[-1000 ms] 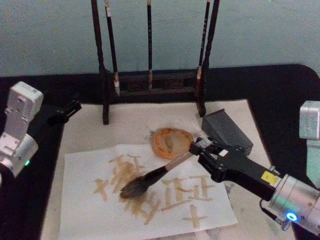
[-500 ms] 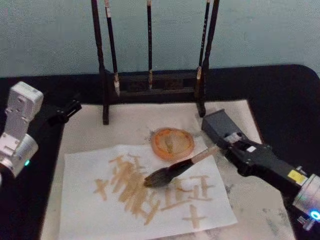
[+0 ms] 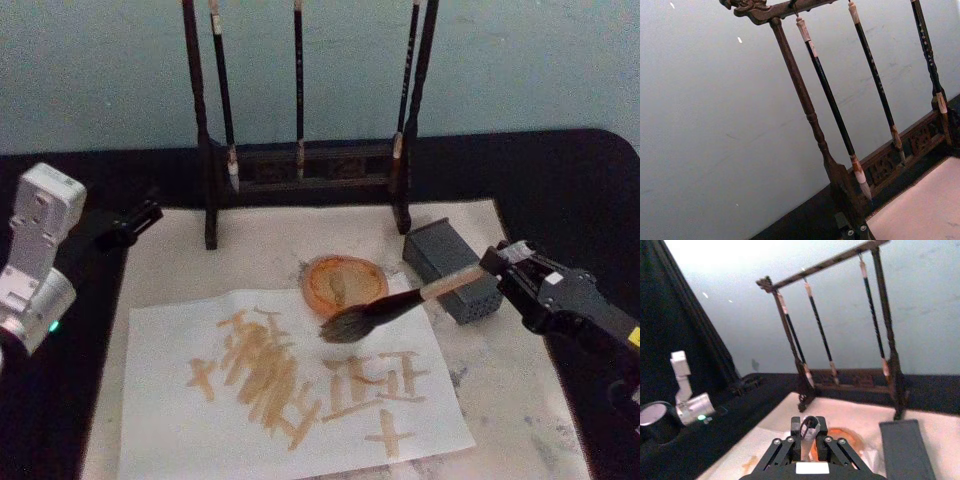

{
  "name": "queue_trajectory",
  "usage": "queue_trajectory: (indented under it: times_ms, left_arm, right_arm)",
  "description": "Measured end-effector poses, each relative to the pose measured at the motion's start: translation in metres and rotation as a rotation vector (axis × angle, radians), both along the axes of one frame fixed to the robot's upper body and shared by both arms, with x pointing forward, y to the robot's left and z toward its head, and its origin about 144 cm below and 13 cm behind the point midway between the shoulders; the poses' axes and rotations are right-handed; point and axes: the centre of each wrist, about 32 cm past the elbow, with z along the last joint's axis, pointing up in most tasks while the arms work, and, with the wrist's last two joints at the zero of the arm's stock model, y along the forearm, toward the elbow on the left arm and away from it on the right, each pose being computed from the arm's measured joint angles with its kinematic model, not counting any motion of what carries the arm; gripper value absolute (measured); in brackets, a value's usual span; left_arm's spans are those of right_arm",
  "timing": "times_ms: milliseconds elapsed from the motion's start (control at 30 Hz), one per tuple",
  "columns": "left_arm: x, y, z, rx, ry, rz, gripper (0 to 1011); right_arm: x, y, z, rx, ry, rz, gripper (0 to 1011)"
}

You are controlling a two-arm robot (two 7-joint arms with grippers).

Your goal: Pick up the brush from the inkstone, write on the paper, then place the brush back to its original position.

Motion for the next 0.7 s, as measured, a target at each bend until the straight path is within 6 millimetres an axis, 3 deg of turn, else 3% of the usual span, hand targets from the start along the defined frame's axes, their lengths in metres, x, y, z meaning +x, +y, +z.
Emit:
queue_trajectory:
  times_ms: [367,700]
  left_arm:
    - [0.000,0.000,0.000,0.000,0.000,0.000,1000]
    - [0.000,0.000,0.000,0.000,0.000,0.000,1002]
  right_arm:
    - [-0.004,0.016,0.007,0.028,-0.039,0.086,172]
    - [0.002,0.031,-0.015,0.029,0.013,0.147,172]
